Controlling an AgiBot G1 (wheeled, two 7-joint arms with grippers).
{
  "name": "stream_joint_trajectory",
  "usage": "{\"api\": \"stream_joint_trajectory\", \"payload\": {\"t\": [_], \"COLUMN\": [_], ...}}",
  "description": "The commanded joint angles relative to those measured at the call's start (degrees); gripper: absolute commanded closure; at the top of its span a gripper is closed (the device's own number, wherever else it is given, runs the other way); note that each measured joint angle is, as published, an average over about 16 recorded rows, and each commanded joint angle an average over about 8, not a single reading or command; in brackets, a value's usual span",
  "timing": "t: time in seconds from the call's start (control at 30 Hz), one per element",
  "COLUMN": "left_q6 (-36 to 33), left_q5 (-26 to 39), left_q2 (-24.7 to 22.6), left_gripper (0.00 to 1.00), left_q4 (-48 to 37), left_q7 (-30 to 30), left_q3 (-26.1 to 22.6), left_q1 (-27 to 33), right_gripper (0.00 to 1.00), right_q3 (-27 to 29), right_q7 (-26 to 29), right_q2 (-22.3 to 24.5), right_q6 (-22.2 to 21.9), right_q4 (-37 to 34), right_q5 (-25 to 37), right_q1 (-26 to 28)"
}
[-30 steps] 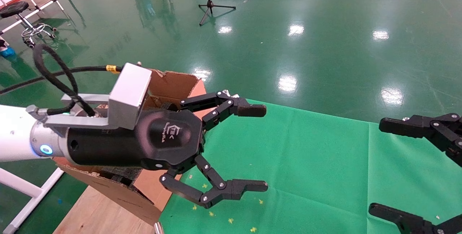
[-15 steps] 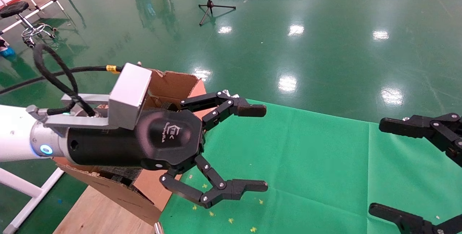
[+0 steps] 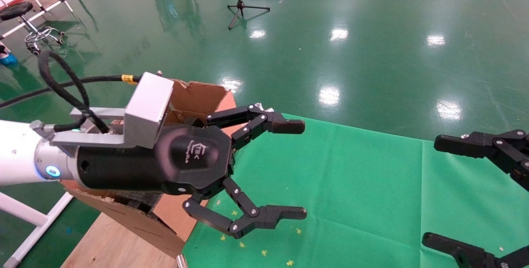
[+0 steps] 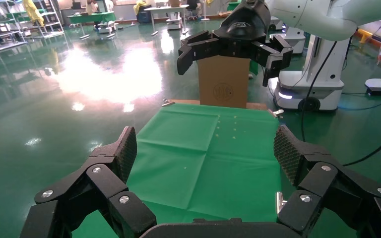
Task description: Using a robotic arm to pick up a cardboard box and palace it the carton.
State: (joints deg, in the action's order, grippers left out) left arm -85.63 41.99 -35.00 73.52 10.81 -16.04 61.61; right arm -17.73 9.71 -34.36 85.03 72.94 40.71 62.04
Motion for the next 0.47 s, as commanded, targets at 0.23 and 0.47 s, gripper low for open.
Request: {"api": "stream_joint_trajectory", "payload": {"t": [0.23,0.47], "left_q6": [0.0,0.0], "left_q5": [0.0,0.0], "left_q2": [0.0,0.0], "left_gripper": [0.0,0.0], "left_q4": [0.0,0.0], "left_q7": [0.0,0.0], "left_q3": [0.0,0.0], "left_q1": [0.0,0.0], "right_gripper": [0.0,0.0], "right_q3": [0.0,0.0], "right_q7": [0.0,0.0], "right_q2": [0.0,0.0], "right_q6": [0.0,0.0], "right_q4": [0.0,0.0], "right_q5": [0.0,0.0], "right_q1": [0.0,0.0]}}
